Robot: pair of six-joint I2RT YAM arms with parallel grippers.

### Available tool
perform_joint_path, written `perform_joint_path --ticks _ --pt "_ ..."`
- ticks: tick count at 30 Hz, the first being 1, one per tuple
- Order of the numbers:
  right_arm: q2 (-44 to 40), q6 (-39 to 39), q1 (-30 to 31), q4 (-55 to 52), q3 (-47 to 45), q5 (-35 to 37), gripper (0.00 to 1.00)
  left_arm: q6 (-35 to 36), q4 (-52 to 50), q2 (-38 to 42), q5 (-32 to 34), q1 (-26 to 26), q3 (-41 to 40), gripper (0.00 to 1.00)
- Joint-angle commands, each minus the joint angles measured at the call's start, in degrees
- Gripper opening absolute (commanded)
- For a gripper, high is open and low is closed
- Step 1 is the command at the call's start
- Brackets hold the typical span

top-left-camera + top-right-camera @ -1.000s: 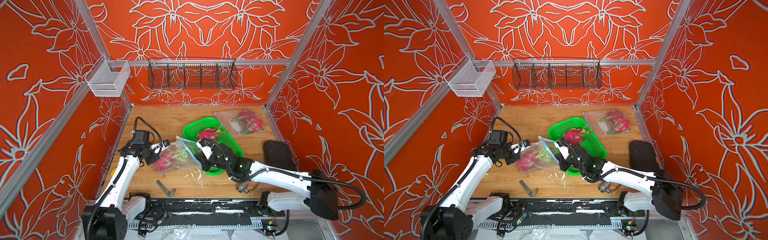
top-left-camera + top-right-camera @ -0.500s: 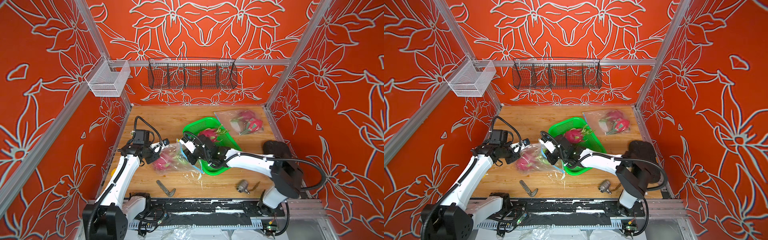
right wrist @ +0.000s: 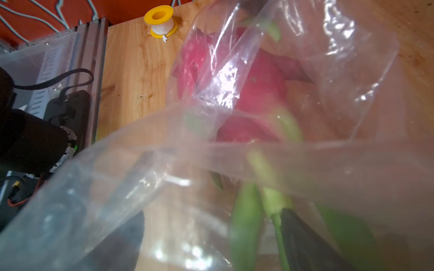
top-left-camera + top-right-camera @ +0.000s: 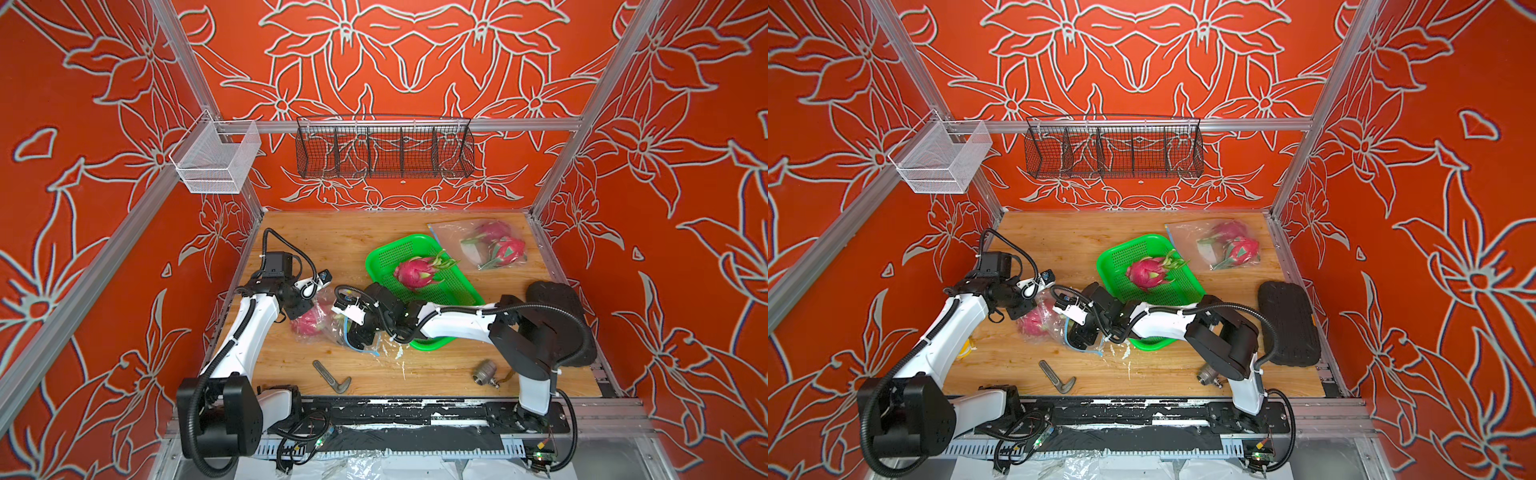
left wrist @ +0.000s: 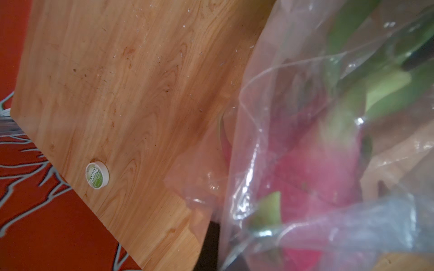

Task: Open the zip-top bag and take out the dragon fruit
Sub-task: Adjust the zipper food storage bag at the center of the board.

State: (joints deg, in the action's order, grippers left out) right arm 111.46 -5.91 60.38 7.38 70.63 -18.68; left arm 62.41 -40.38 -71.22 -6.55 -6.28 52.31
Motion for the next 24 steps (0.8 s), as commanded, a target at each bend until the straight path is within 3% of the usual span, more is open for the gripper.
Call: perform_joint_path --ticks 1,9,11,15,18,19,21,22,24 --pt "4.11 -10.75 0.26 2.64 2.76 2.46 0.93 1.08 0.01 -3.37 -1.34 -0.53 1.91 0.00" --pt "12.98 -14.47 0.00 -1.49 11.53 3.40 0.71 -0.08 -0.58 -7.65 -2.93 -0.41 3.70 0.00" --pt "13.93 -14.10 -0.24 -0.60 11.54 1.43 0.65 -0.13 -0.28 -8.23 -2.86 -0.41 3.83 0.00" --pt "14.19 -11.60 -0.85 1.51 10.49 -2.65 0.44 -0.91 0.46 -10.04 -1.99 -0.46 4.76 0.00" --pt "12.86 -8.98 -1.05 6.40 7.33 -3.82 0.44 -2.24 0.92 -11.50 -1.80 -0.44 5.83 0.00" --pt "12.32 -7.94 -1.21 8.58 5.89 -3.39 0.40 -2.85 0.92 -11.97 -1.87 -0.44 6.25 0.00" --pt "10.98 -6.44 -1.22 13.12 2.75 -2.40 0.12 -4.04 1.07 -12.60 -2.13 -0.47 6.91 0.09" --pt "10.23 -5.63 -1.22 14.65 1.41 -1.49 0.01 -4.93 1.34 -12.84 -2.27 -0.47 7.30 0.19" --pt "8.82 -2.89 -1.74 16.37 -0.42 -0.61 0.00 -6.93 1.64 -13.11 -2.25 -0.51 7.98 0.36"
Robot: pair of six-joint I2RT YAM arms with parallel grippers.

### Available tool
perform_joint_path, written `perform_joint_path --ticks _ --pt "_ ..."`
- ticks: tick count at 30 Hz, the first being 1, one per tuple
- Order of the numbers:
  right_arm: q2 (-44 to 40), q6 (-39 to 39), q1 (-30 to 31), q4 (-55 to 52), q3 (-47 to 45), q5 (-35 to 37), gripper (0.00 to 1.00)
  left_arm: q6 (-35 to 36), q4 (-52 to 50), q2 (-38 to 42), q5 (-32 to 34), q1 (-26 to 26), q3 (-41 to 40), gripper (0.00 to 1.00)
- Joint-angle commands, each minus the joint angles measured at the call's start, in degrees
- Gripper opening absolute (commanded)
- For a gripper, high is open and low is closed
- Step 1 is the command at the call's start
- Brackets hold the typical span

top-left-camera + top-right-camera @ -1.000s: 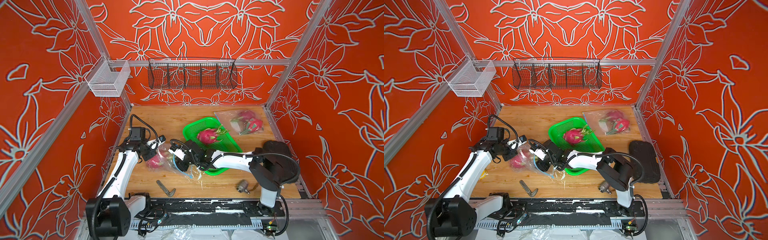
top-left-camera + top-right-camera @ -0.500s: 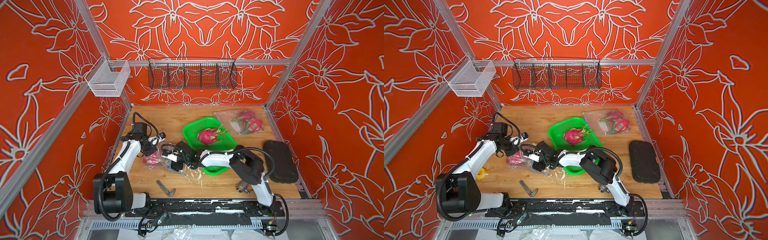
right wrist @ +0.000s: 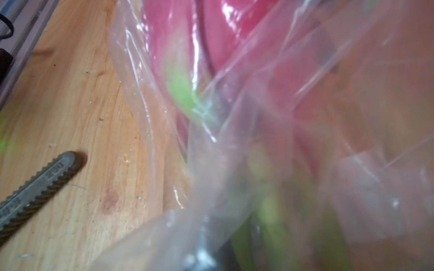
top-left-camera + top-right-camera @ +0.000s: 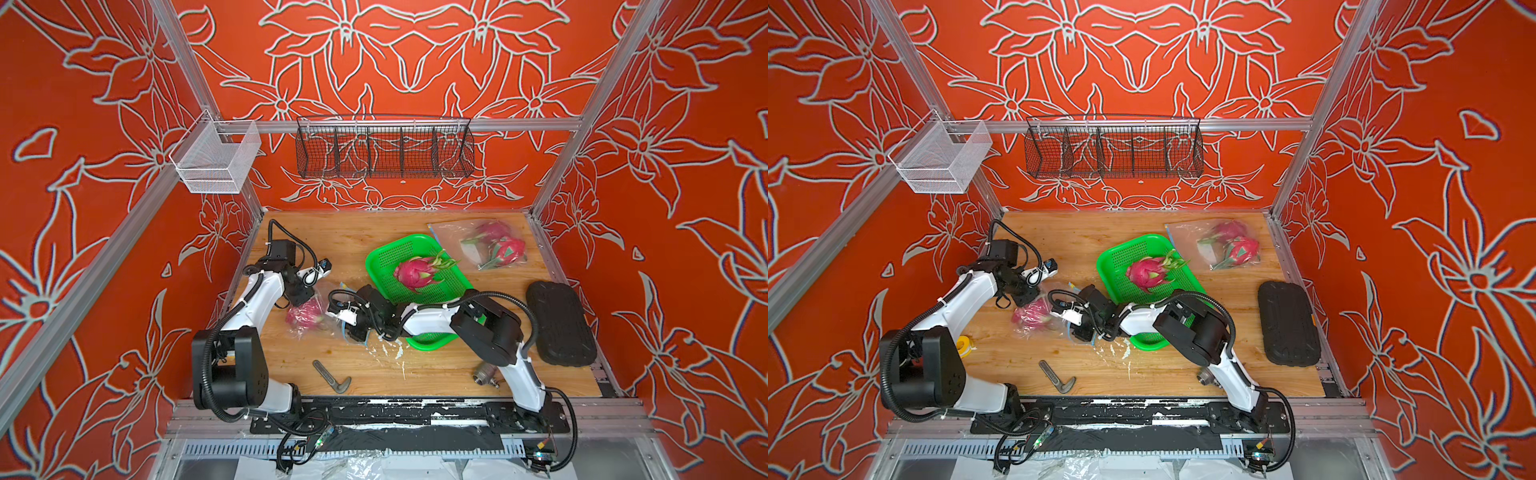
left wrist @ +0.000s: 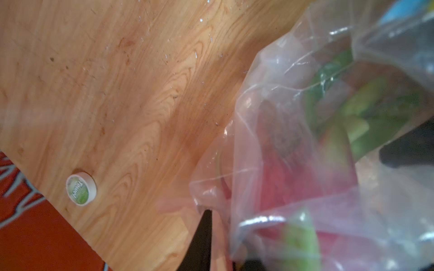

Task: Open the zip-top bag and take out the dragon fruit
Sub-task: Adjust the zipper food storage bag at the center of the board.

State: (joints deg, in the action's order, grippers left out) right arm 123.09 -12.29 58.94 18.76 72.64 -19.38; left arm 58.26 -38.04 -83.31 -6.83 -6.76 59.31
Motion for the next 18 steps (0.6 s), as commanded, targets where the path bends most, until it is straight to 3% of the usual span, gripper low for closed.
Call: perform_joint_path --ticks 1,2,4,7,12,18 --pt "-3.63 5.53 -0.84 5.73 -3.33 -1.10 0.00 -4.00 -1.07 -1.22 -1.82 -0.09 1.60 0.41" --pt "-4.47 7.01 -1.32 6.50 -4.13 -1.95 0.00 -4.81 -2.06 -1.25 -1.90 -0.27 2.22 0.44" --pt "-6.43 10.70 -1.96 8.72 -6.59 -1.82 0.00 -6.27 -4.51 -0.93 -2.73 -1.54 3.21 0.61" --pt "-8.52 13.48 -2.18 9.81 -8.77 -1.28 0.00 -5.47 -7.30 1.27 -4.81 -5.44 2.77 0.72" --pt "-10.02 16.57 -2.25 7.05 -8.48 -2.82 0.00 -1.85 -12.75 6.07 -9.74 -13.11 1.49 0.83" --pt "-11.03 20.59 -2.16 6.22 -7.49 -1.86 0.00 1.91 -17.28 14.15 -13.90 -14.22 -4.93 0.89"
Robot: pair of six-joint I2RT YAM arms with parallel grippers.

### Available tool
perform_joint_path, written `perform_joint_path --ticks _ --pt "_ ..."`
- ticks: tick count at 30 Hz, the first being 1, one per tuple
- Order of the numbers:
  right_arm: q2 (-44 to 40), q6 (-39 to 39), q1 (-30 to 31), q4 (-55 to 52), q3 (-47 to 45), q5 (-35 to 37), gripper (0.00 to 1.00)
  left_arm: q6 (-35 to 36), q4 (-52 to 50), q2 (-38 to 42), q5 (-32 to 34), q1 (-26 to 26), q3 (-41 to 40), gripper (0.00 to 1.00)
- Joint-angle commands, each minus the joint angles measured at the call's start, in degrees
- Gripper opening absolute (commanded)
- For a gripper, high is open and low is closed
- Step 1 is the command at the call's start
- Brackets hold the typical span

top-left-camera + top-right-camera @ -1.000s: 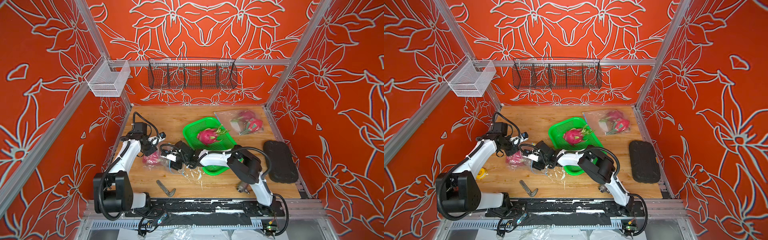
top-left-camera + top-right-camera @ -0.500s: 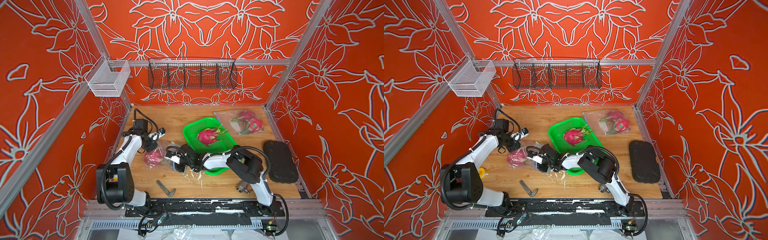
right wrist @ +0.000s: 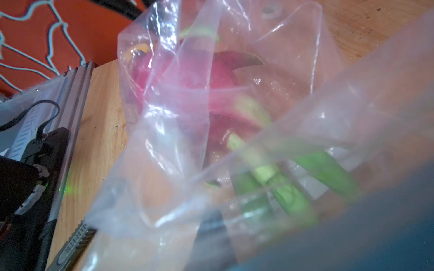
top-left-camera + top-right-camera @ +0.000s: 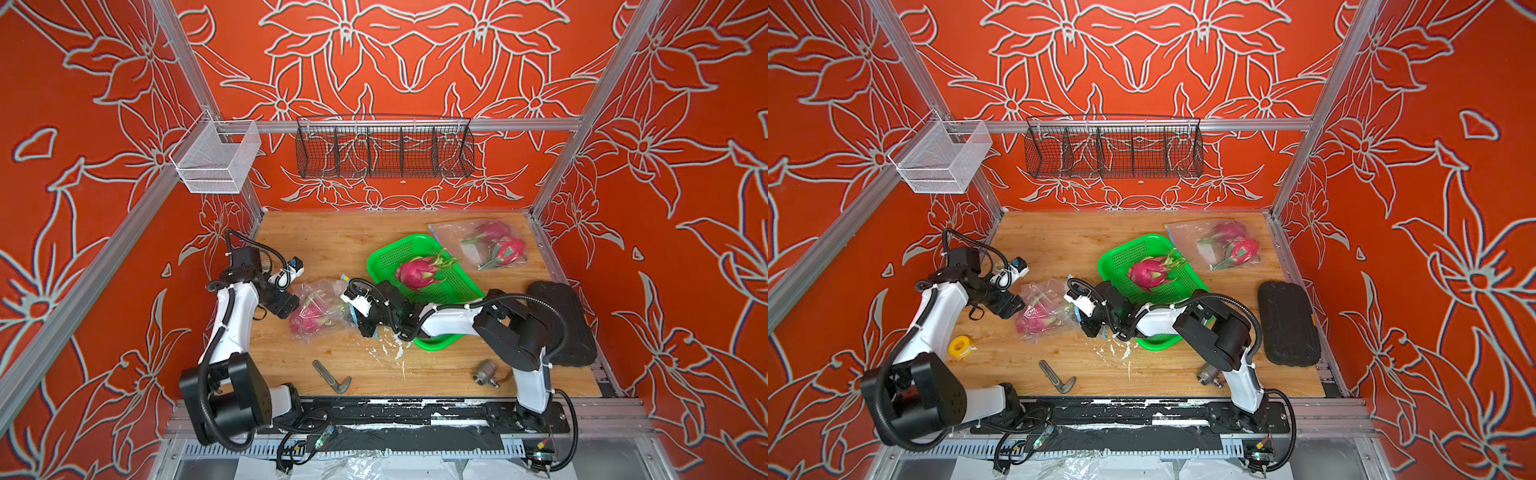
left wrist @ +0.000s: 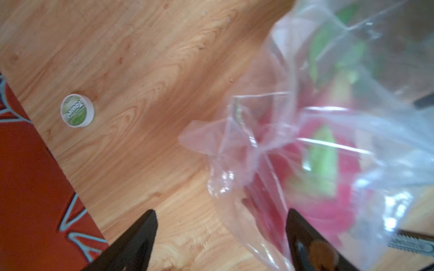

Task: Open the zip-top bag and take out the dragon fruit
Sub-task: Adjust the zipper food storage bag at the center of the board, then pick up the dragon fruit from the zipper food storage bag.

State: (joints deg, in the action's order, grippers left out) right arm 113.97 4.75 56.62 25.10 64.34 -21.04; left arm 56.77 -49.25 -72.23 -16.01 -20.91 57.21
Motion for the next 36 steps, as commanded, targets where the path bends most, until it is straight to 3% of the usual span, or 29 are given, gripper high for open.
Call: perform_joint_path --ticks 1,4,9,11,15,19,21,24,27,31,36 --pt "-2.16 3.81 0.23 -0.77 1.11 -0.15 0.00 3.76 -5.45 4.01 -4.48 -0.22 -4.02 0.90" --pt "-3.97 3.97 0.85 -3.32 1.19 1.73 0.00 4.43 -3.56 4.84 -4.13 -3.07 -5.42 0.92" --pt "-7.26 3.97 1.30 -7.86 0.88 4.16 0.00 7.03 -6.39 2.15 -8.17 -13.28 -0.17 0.92" --pt "-7.80 3.34 1.39 -8.82 0.88 4.31 0.00 8.02 -6.66 2.24 -9.29 -14.94 -0.04 0.92" --pt "-7.13 1.87 1.43 -10.80 2.57 5.26 0.00 9.71 -5.88 4.70 -13.03 -14.94 -3.92 0.91" --pt "-5.17 2.65 1.39 -11.66 5.34 4.07 0.00 12.36 -14.70 9.11 -23.30 -14.48 -5.42 0.90" --pt "-4.31 3.68 1.43 -11.02 6.38 1.81 0.00 13.22 -18.29 12.64 -25.67 -11.58 -8.44 0.97" --pt "-3.18 3.73 2.29 -9.83 7.55 -0.63 0.00 7.28 -11.16 18.48 -20.56 -4.48 -15.31 0.98" --pt "-2.46 1.90 3.36 -10.29 8.26 -2.82 0.00 2.18 0.77 18.74 -13.60 -1.00 -20.78 0.97" --pt "-2.76 -0.41 3.98 -10.40 7.02 -5.86 0.02 -0.52 12.04 11.86 -5.13 -0.66 -21.98 0.97" --pt "-4.79 -3.85 3.77 -11.70 3.89 -3.55 0.14 1.59 13.85 7.81 -0.22 -0.68 -21.47 0.98"
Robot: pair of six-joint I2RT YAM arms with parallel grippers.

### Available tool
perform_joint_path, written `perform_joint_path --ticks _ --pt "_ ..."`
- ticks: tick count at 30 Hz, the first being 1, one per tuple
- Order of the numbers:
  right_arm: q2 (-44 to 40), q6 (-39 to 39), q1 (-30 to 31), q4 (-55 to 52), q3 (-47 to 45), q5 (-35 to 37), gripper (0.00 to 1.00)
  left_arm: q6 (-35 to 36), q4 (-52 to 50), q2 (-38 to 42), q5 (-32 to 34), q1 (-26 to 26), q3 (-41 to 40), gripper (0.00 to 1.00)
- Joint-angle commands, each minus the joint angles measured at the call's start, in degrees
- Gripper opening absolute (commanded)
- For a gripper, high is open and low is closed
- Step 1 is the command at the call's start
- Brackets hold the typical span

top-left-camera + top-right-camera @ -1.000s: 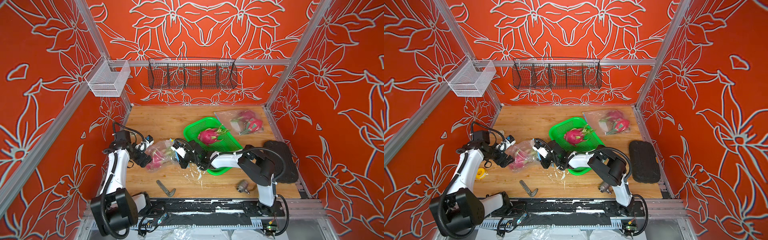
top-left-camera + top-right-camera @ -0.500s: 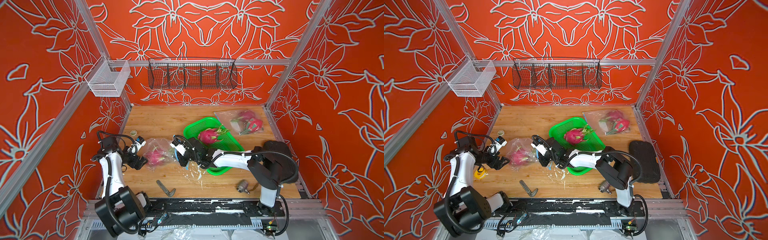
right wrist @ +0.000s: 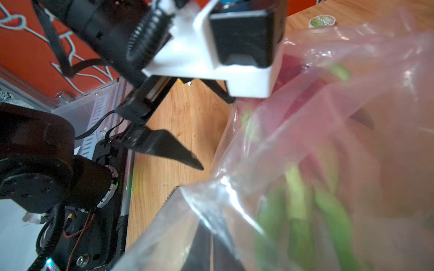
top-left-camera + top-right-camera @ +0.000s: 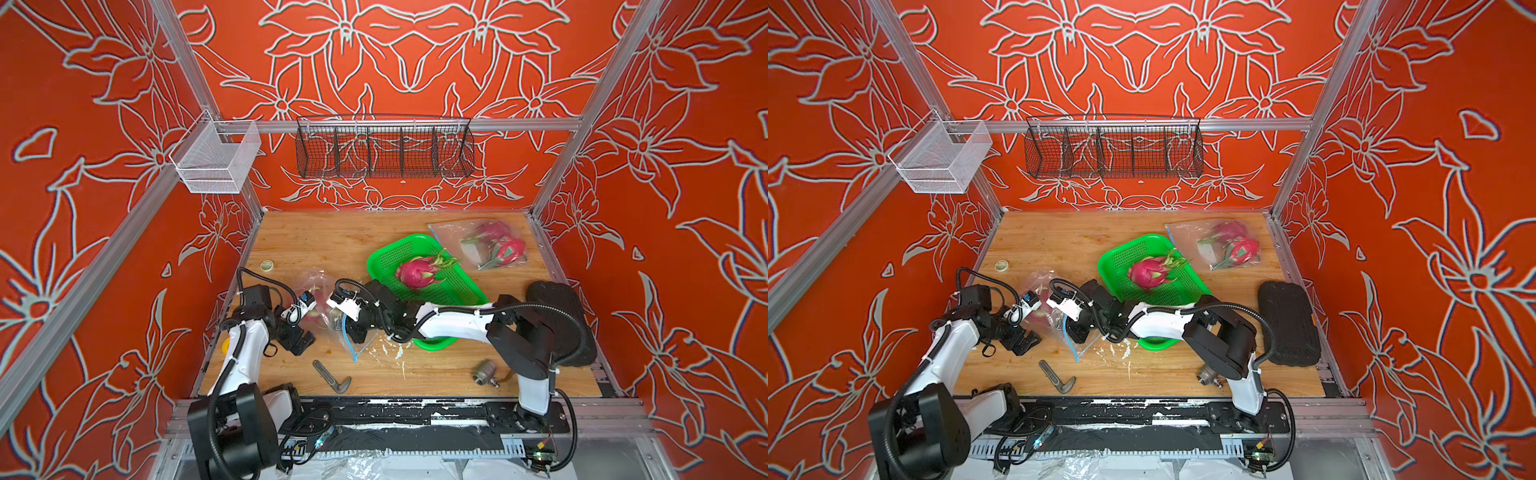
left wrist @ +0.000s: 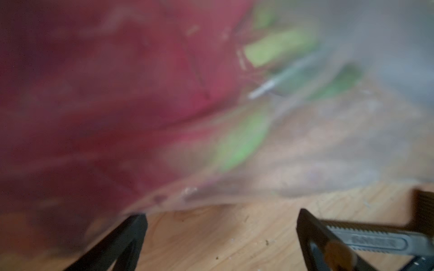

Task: Open the zip-top bag and take out the dragon fruit
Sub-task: Pick up the dragon fruit from the zipper food storage bag.

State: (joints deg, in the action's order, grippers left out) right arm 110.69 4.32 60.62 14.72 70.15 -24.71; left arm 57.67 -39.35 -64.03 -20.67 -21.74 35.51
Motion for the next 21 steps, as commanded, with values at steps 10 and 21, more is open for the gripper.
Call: perform_joint_path --ticks 10,21 --pt "0.22 -4.50 -1.50 0.93 -2.25 9.70 0.39 4.70 7.55 -0.66 7.67 -0.46 -2.40 0.90" --pt "11.19 -14.78 -0.15 0.71 6.80 15.30 0.54 6.20 6.22 -3.62 5.21 -4.67 1.26 0.85"
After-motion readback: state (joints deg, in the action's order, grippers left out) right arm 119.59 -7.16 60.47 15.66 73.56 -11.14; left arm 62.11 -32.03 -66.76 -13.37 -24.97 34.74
